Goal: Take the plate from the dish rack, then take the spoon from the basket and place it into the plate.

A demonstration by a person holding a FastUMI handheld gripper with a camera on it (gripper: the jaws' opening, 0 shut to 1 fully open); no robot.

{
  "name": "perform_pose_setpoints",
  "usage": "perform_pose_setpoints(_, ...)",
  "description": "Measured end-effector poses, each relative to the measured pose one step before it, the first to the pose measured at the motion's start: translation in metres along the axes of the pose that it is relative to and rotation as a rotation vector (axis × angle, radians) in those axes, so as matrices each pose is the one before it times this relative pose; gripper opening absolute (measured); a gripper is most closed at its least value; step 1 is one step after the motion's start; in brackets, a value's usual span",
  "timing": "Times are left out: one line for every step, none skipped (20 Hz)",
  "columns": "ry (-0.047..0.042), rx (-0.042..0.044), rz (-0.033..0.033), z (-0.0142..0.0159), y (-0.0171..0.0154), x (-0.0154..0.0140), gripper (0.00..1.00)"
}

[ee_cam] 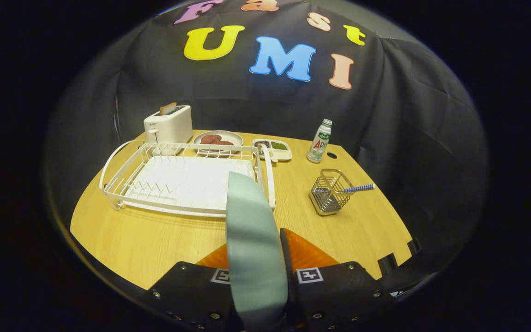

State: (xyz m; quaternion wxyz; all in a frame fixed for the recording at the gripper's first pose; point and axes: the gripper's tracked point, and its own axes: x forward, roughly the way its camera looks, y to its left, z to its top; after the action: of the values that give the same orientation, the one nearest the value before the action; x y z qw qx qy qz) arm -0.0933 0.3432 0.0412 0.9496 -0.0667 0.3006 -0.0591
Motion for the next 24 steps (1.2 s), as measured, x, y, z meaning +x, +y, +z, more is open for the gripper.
perform_pose_setpoints(0.00789, -0.00215, 0.00729, -0.00542, 0.00075, 0.00235, 0.34)
perform_pose_setpoints(0.01033, -0.00042, 0.00933, -0.00448, 0.00107, 0.00298, 0.34)
perform_pose_setpoints(0.01376, 0.00326, 0.01639, -0.00507, 0.00259, 0.0038, 0.34)
perform_pose_setpoints(0.01587, 0.00452, 0.01872, -0.00514, 0.00277, 0.0026, 0.34)
perform_pose_setpoints(0.01176, 0.00807, 0.01552, -0.00433, 0.00231, 0.00244, 0.34)
perform_pose_setpoints(0.01007, 0.01438, 0.01955, -0.00363, 0.00299, 0.00155, 0.34)
perform_pose_setpoints(0.01228, 0.02281, 0.02993, -0.00521, 0.00403, 0.00165, 0.33)
perform_pose_setpoints(0.00041, 0.0371, 0.03836, -0.00145, 0.00518, 0.00053, 0.33)
perform_pose_setpoints(0.01601, 0.03704, 0.03046, -0.00375, 0.00389, 0.00448, 0.33)
perform_pose_setpoints(0.01271, 0.03582, 0.03178, -0.00221, 0.00328, 0.00176, 0.33)
perform_pose_setpoints(0.01361, 0.03575, 0.02772, -0.00234, 0.00254, 0.00303, 0.33)
perform_pose_setpoints(0.00943, 0.03563, 0.02425, -0.00131, 0.00159, 0.00201, 0.33)
perform_pose_setpoints(0.0078, 0.03363, 0.02148, -0.00187, 0.00156, 0.00356, 0.33)
perform_pose_setpoints(0.01004, 0.03514, 0.0203, -0.00069, 0.00055, 0.00358, 0.33)
perform_pose_setpoints(0.00716, 0.03014, 0.01779, -0.00203, 0.00097, 0.0042, 0.33)
perform_pose_setpoints(0.01204, 0.02191, 0.00703, -0.00182, -0.00108, 0.00296, 0.33)
perform_pose_setpoints(0.00732, 0.01965, -0.00125, -0.00029, -0.0034, 0.0039, 0.33)
perform_pose_setpoints(0.02223, 0.01304, -0.0126, -0.00327, -0.00431, 0.00407, 0.33)
perform_pose_setpoints(0.02775, 0.00214, -0.02644, -0.007, -0.00848, 0.00642, 0.35)
perform_pose_setpoints(0.01574, 0.0093, -0.00253, -0.00379, -0.00403, 0.00287, 0.42)
perform_pose_setpoints(-0.00522, 0.02571, 0.01832, 0.00247, 0.00198, 0.00299, 0.48)
perform_pose_setpoints(0.00426, 0.01489, -0.00554, -0.00172, -0.00338, 0.00275, 0.49)
perform_pose_setpoints(0.01746, -0.00368, -0.03465, -0.00637, -0.00928, 0.00254, 0.5)
perform_pose_setpoints(0.01108, 0.00285, -0.01646, -0.0019, -0.00771, 0.0014, 0.61)
